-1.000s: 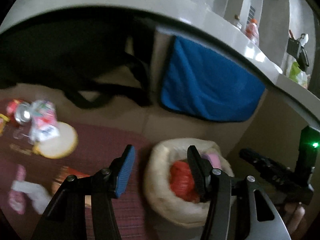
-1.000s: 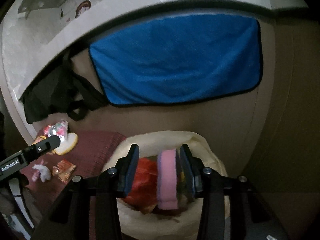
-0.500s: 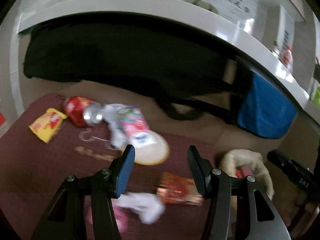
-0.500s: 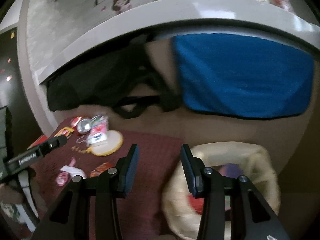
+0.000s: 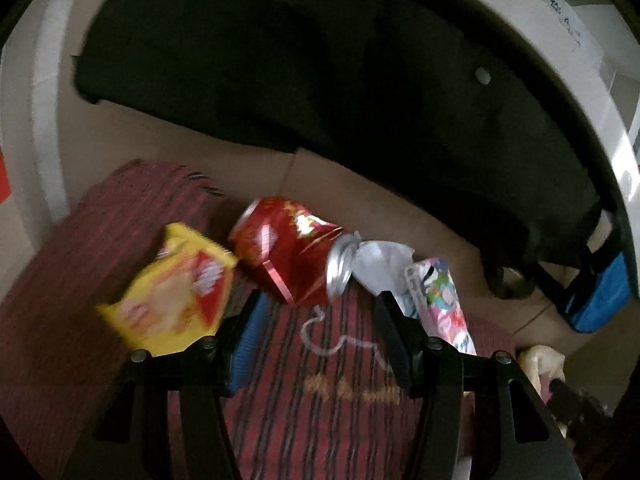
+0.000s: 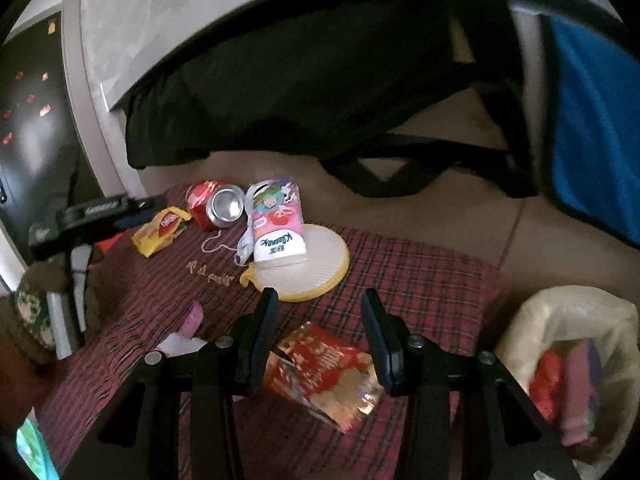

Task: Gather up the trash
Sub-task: 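Move both open grippers back toward the remaining trash on the bench, then grasp the red can with the left gripper while the right grasps the pink tissue pack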

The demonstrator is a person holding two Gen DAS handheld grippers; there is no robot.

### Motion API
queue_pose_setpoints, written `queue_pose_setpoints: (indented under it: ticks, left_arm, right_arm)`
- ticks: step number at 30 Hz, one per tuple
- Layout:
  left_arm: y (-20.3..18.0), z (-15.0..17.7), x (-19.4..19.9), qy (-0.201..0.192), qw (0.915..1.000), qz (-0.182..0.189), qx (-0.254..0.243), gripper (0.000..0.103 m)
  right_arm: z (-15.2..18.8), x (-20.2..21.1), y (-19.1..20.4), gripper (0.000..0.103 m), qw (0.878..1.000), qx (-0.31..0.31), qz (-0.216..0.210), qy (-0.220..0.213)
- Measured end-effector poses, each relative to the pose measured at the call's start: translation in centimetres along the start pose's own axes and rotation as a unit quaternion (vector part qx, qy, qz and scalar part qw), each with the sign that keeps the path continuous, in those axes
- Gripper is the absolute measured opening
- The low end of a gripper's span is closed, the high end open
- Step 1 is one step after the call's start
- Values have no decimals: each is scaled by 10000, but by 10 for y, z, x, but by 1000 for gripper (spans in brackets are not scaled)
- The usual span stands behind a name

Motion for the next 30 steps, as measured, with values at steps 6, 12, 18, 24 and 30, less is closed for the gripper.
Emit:
queue_pose_setpoints:
  ticks: [6, 12, 18, 24, 30]
  left_arm:
    - [-23, -3, -57, -2, 9942, -564, -911, 56]
    - [-20, 9, -90, 443, 9832, -1051, -1422, 33]
    - [-23, 6, -54, 155, 9886, -826, -1253, 31]
    - [-16, 31, 35, 40, 9941, -374, -1020, 30]
    - [-5, 84, 114, 142, 9956, -69, -922, 30]
  right_arm:
    - [13, -20, -12, 41, 9996, -98, -6, 248]
    - [22, -25, -29, 41, 9993, -91, 79, 365]
    - [16, -22, -22, 41, 9994, -132, -60, 330]
    - [6, -14, 9, 41, 9986, -143, -420, 300]
    - [15, -8, 61, 41, 9959, 34, -812, 406]
Point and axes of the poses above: each gripper's, at about its wrist camera, not at the fingertips, and x roughly against the way its jaws point, y to its left, z to its underside, the point moved 10 cm from there along -x, roughly the way its jaws point, and after that the axes turned 5 degrees about -y, right-handed, at the moved point
